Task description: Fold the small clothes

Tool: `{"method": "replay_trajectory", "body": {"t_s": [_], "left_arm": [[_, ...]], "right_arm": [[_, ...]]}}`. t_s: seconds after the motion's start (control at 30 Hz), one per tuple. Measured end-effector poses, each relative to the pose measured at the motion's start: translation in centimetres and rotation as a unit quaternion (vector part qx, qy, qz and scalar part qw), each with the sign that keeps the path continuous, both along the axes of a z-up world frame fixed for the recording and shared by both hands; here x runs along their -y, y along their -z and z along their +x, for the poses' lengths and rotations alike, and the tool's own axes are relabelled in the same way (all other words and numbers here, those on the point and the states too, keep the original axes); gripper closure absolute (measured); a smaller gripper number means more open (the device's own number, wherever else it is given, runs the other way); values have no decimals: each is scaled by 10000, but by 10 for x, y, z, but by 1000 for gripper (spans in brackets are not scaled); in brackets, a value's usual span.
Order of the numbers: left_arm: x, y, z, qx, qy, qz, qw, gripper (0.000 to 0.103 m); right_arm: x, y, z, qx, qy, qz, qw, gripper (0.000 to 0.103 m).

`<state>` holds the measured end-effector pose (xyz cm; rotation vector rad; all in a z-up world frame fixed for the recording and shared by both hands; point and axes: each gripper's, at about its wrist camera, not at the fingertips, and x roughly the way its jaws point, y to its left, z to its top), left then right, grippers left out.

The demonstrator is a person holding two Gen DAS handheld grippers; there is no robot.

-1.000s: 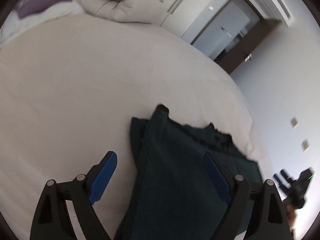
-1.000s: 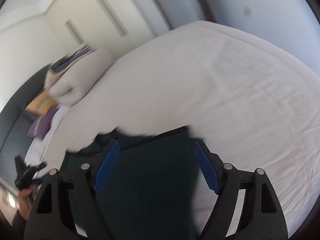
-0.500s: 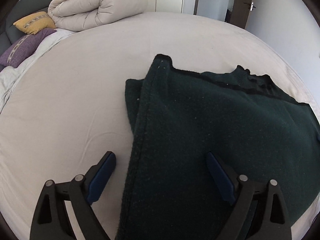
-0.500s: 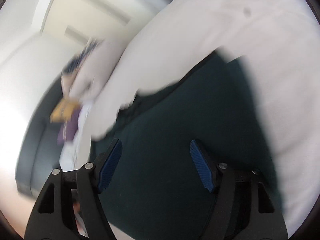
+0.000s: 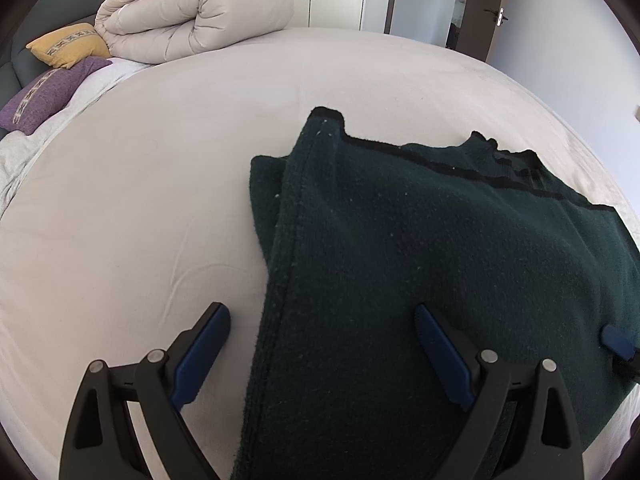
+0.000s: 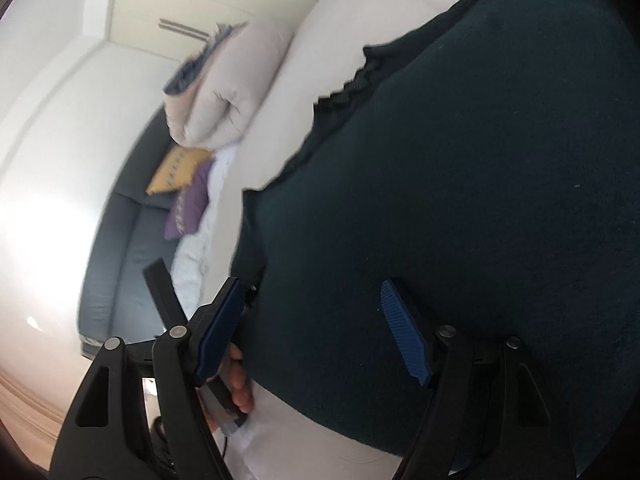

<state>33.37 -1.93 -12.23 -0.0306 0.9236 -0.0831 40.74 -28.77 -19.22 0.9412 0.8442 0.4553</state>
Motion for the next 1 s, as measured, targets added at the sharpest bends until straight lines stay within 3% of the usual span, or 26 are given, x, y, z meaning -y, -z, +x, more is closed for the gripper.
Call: {"method": "replay_trajectory", "body": {"t_s": [0.23, 0.3, 0.37, 0.43, 0.5, 0.57, 0.73, 0.87, 0.9, 1.0], "left_arm": [[-6, -3, -6, 46, -14, -196, 9998, 6], [-15, -8, -14, 29, -137, -346, 9993, 6], [-28, -13, -27, 85, -325, -617, 9975, 6], [-55, -14, -44, 109, -707, -1229, 9898, 1], [-87, -8, -60, 20, -1078, -2198, 9696, 0], [-104, -2, -69, -120, -1184, -2651, 9568, 0], [-106, -1, -57, -639, -1022, -3213, 9393, 0], [-101, 4, -25, -1044, -782, -3258, 9364, 1], [-102, 3, -19, -1119, -797, -3346, 9323, 1], [-88, 1, -3, -1522, -321, -3560, 9215, 8]], "right_arm": [[81, -12, -43, -53, 1397, -63, 9902, 32], [90, -21, -54, 38, 1544, -100, 9879, 32], [89, -27, -60, 127, 1475, -1, 9890, 24], [89, -29, -60, 181, 1298, 133, 9913, 24], [82, -30, -55, 162, 1094, 200, 9937, 23], [65, -31, -43, 95, 802, 177, 9966, 19], [29, -37, -3, 14, 227, 94, 9997, 19], [6, -32, 23, -79, -26, 291, 9995, 19], [7, -32, 24, -100, -45, 283, 9995, 19], [4, -32, 29, -62, -183, 324, 9993, 19]]}}
